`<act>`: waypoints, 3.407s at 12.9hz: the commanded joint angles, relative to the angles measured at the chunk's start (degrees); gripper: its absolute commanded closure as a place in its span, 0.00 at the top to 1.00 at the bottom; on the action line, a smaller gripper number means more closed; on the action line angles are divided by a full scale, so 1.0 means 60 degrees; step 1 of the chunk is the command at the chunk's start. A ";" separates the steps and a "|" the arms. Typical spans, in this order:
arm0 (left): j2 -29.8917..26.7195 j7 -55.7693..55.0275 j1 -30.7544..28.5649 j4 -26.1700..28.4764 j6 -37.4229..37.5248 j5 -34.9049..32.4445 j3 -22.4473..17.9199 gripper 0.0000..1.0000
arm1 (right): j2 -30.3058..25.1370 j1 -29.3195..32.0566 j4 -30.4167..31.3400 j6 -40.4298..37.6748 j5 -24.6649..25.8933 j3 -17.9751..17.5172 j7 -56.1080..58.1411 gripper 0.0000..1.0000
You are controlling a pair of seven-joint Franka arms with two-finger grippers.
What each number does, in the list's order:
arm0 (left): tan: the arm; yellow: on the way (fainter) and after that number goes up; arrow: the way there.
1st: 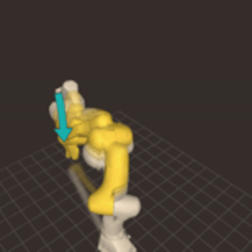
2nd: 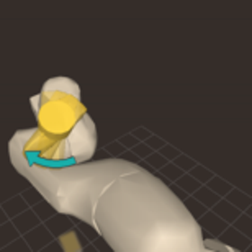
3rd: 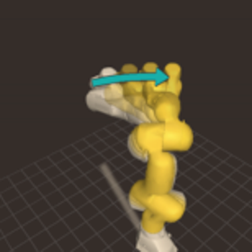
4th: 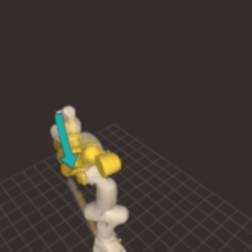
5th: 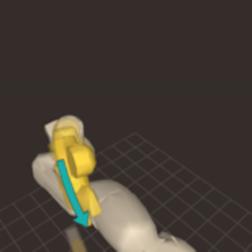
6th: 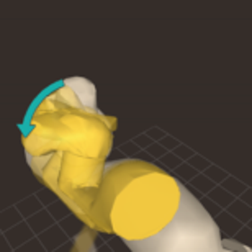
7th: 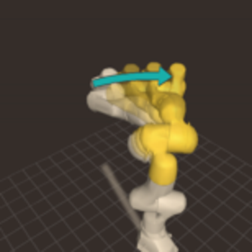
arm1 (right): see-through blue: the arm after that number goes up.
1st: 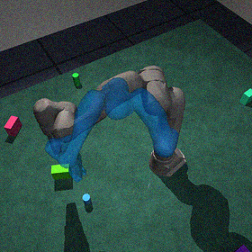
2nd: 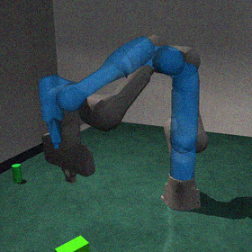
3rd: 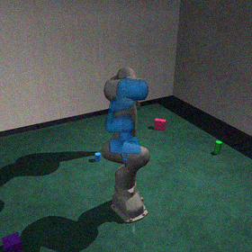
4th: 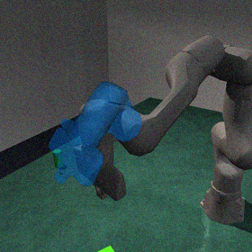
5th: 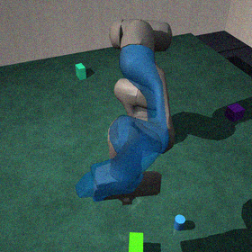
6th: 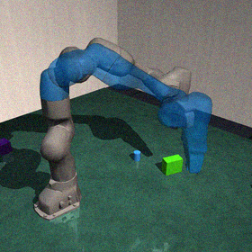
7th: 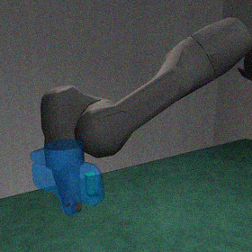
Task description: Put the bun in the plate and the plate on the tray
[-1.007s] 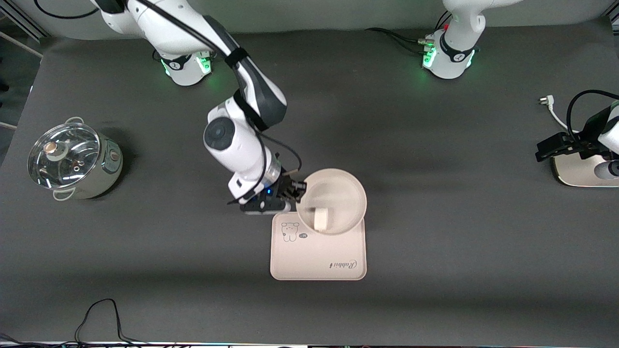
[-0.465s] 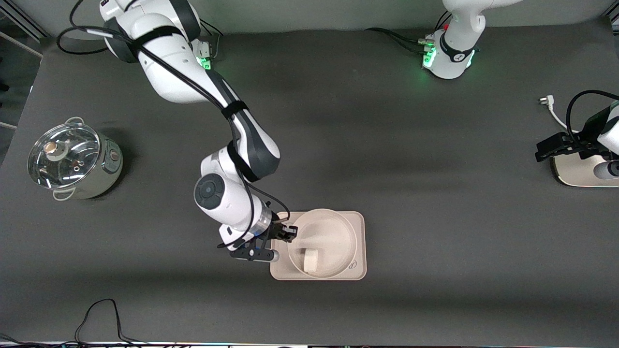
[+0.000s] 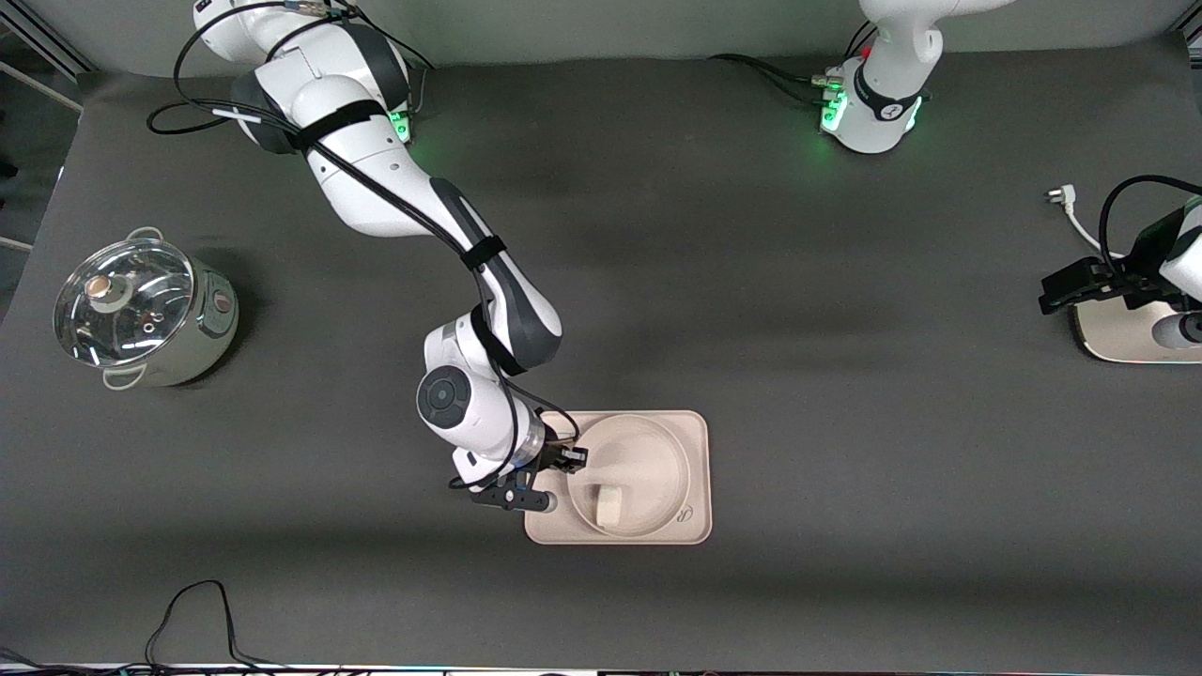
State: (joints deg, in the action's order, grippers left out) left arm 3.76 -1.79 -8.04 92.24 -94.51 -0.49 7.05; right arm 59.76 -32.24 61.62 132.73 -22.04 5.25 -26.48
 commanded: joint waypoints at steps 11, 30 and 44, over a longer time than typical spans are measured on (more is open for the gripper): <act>-0.0173 0.0064 0.0007 0.0109 0.0005 0.0023 -0.0032 1.00 | -0.0289 0.0042 -0.0147 -0.0116 -0.0297 -0.0011 -0.0025 1.00; -0.0144 0.0094 -0.0022 0.0109 0.0020 0.0052 -0.0032 1.00 | -0.9550 0.4407 0.3412 -0.7971 0.3570 0.0163 0.4165 1.00; -0.0144 0.0108 -0.0052 0.0109 0.0020 0.0067 -0.0032 1.00 | -0.9462 0.4422 0.3764 -0.7472 0.3570 0.0516 0.4253 1.00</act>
State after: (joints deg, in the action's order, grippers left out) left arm 3.73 -1.79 -8.16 92.41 -94.53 -0.46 6.94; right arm 3.88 -5.39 83.20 87.04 -1.86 8.08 -2.09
